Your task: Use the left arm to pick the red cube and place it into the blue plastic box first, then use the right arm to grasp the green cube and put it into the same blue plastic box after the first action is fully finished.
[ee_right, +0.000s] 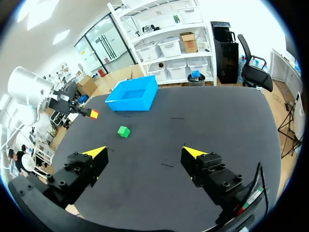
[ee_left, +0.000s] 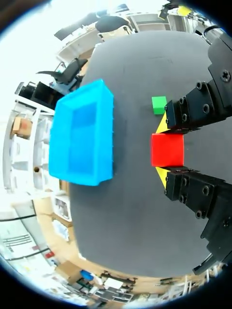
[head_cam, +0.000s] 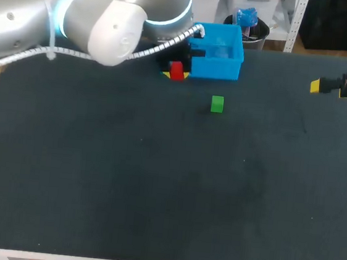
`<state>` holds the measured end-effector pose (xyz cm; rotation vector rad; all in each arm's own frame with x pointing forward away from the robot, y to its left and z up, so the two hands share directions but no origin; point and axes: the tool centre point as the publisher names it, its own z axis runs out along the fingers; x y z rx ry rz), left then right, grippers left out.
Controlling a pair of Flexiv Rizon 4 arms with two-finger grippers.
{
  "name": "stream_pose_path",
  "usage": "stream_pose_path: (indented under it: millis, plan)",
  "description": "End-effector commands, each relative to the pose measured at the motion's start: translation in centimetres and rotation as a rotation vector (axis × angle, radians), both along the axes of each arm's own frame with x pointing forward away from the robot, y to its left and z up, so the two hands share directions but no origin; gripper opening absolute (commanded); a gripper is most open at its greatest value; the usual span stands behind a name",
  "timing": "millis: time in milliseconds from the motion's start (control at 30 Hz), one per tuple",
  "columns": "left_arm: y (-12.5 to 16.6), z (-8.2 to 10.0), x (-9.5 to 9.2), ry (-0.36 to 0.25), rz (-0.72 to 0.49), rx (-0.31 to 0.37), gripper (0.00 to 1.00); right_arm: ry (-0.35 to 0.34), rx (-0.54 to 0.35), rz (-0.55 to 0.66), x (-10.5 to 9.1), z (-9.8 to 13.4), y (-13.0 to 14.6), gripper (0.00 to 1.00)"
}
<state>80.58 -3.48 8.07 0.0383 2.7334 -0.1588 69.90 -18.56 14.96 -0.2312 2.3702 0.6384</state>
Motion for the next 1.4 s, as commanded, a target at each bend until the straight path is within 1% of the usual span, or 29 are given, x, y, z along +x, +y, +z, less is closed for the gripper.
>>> stream_pose_path:
  millis: [33, 300, 500, 667, 833, 1067, 1400]
  plan:
    - [1.0, 1.7, -1.2, -0.027, -0.005, -0.008, 0.0, 0.001, -0.003, -0.001, 0.0, 0.0, 0.1, 1.0]
    - [1.7, 4.0, -1.1, -0.063, -0.017, -0.013, 0.0, 0.001, -0.003, -0.001, 0.0, 0.0, 0.1, 1.0]
    - [1.9, 5.2, -0.9, -0.078, -0.029, -0.014, 0.0, 0.001, -0.003, -0.001, 0.0, 0.0, 0.1, 1.0]
    - [1.9, 5.3, -0.7, -0.091, -0.044, -0.015, 0.0, 0.001, -0.003, -0.001, 0.0, 0.0, 0.1, 1.0]
    - [2.0, 5.1, -0.1, -0.094, -0.064, -0.018, 0.0, 0.001, -0.003, -0.001, 0.0, 0.0, 0.1, 1.0]
    - [1.8, 4.9, 1.7, -0.118, -0.119, -0.045, 0.0, 0.001, -0.003, -0.001, 0.0, 0.0, 0.1, 1.0]
    - [1.6, 5.3, 5.9, -0.168, -0.188, -0.053, 0.0, 0.001, -0.003, -0.001, 0.0, 0.0, 0.1, 1.0]
